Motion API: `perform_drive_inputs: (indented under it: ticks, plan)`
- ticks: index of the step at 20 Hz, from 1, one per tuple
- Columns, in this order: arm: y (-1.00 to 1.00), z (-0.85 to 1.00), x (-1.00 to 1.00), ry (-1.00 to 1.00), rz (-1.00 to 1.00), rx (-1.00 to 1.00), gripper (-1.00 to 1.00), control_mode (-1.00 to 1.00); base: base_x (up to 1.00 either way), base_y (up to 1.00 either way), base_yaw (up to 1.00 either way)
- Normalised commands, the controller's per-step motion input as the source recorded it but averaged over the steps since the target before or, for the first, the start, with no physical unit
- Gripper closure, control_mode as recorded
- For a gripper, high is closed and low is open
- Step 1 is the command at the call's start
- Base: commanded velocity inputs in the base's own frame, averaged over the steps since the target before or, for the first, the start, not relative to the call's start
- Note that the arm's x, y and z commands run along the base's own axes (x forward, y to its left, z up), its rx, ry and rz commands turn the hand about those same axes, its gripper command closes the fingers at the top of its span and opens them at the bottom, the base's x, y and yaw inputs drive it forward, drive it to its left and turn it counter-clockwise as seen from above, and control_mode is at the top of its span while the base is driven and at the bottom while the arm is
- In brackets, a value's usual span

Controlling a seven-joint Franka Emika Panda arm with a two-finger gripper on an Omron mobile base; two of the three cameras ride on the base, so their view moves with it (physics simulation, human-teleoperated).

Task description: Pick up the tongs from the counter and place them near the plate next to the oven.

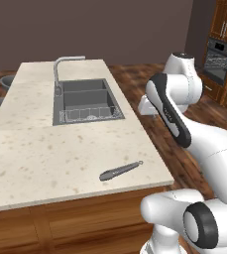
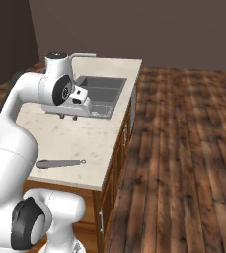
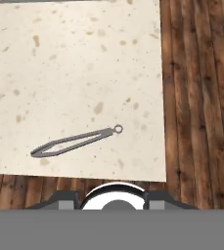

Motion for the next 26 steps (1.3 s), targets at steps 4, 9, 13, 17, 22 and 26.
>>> perform_drive_inputs:
  ticks: [4,9,13,17,22,26]
  plan:
    - [0.0,0.0,0.0,0.0,0.0,0.0,-1.0,-1.0,0.0,0.0,0.0]
    - [0.0,-0.31,-0.14,-0.01,0.29,0.0,-1.0,-1.0,0.0,0.0,0.0]
    - [0.0,-0.54,-0.2,-0.01,0.55,0.0,-1.0,-1.0,0.0,0.0,0.0]
    - [0.0,-0.5,-0.25,0.0,0.64,-0.03,-1.0,-1.0,0.0,0.0,0.0]
    - [0.0,-0.46,-0.18,0.0,0.6,-0.14,-1.0,-1.0,0.0,0.0,0.0]
    - [0.0,-0.45,-0.06,-0.09,0.5,-0.13,-1.0,-1.0,0.0,0.0,0.0]
